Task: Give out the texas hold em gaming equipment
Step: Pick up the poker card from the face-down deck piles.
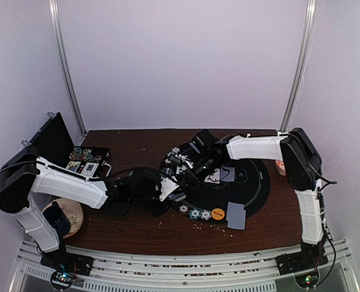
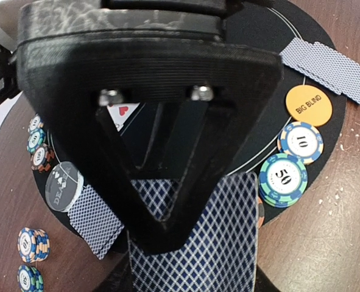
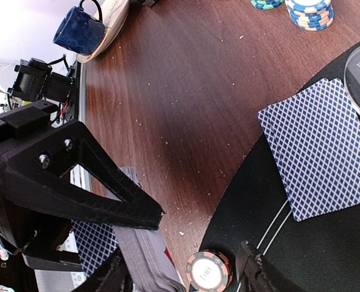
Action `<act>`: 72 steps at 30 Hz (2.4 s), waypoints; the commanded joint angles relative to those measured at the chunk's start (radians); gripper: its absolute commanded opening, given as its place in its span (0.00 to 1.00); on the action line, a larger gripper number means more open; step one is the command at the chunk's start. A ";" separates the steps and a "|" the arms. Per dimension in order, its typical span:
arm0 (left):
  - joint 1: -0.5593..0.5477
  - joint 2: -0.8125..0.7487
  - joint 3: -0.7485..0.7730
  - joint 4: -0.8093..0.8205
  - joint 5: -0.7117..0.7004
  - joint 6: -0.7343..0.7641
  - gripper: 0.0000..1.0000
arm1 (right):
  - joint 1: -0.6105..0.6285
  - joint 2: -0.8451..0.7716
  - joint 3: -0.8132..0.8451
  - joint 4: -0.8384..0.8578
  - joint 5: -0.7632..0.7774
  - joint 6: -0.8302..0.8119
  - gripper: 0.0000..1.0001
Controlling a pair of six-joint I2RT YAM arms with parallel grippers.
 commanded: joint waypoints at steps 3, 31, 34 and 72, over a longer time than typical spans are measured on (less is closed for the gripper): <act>-0.008 -0.033 0.013 0.065 0.019 0.011 0.23 | -0.027 -0.041 0.000 -0.001 0.102 -0.047 0.52; -0.008 -0.022 0.019 0.061 0.010 0.009 0.24 | -0.024 -0.025 0.135 -0.279 -0.057 -0.276 0.37; -0.008 -0.022 0.019 0.060 0.009 0.009 0.23 | -0.017 -0.021 0.134 -0.297 -0.051 -0.299 0.36; -0.008 -0.004 0.028 0.050 0.006 0.006 0.24 | -0.172 -0.091 0.094 -0.400 -0.091 -0.380 0.00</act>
